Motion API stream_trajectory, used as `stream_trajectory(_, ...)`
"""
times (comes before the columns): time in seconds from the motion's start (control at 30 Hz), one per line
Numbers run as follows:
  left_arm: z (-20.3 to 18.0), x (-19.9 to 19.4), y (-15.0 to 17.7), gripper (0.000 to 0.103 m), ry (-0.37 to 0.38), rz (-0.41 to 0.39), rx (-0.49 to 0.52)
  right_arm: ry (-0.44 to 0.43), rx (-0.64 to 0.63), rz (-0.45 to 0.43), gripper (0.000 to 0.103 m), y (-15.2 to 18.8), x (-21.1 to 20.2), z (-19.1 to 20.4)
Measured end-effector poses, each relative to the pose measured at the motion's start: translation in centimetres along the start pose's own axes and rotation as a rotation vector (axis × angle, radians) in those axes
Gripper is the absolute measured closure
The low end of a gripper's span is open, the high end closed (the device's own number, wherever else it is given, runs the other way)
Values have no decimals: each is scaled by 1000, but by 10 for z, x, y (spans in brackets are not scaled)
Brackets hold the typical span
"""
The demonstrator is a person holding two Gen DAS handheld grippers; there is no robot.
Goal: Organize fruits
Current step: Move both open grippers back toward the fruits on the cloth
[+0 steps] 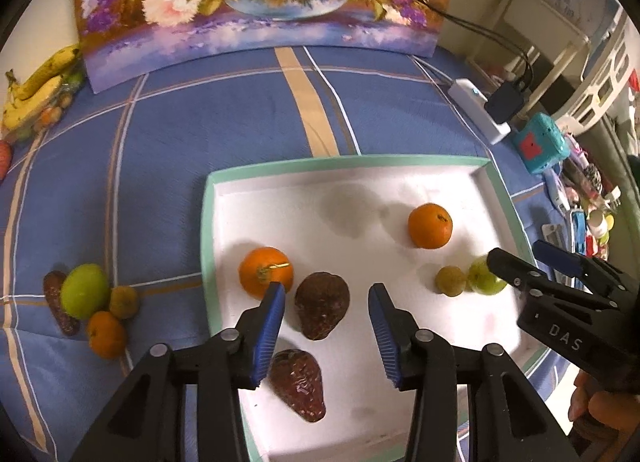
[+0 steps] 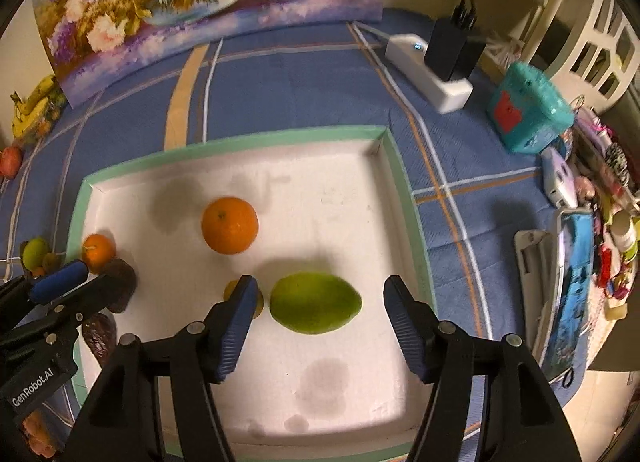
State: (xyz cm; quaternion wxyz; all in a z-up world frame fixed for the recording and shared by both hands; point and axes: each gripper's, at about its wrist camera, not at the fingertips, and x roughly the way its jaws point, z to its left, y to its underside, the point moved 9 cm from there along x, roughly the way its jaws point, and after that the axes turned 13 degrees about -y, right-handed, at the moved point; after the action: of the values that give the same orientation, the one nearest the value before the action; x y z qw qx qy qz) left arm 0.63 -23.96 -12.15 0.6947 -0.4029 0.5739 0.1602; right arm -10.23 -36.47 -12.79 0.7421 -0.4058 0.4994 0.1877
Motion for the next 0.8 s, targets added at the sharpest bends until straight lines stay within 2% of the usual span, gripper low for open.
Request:
stream_trajectory(0.37, 45, -16, -2, 56, -81, -11, -86, -5, -50, -82, 36, -11, -26, 19)
stream_trajectory(0.8, 92, -20, 9, 56, -121, 9, -199, -39, -51, -88, 36, -11, -26, 30)
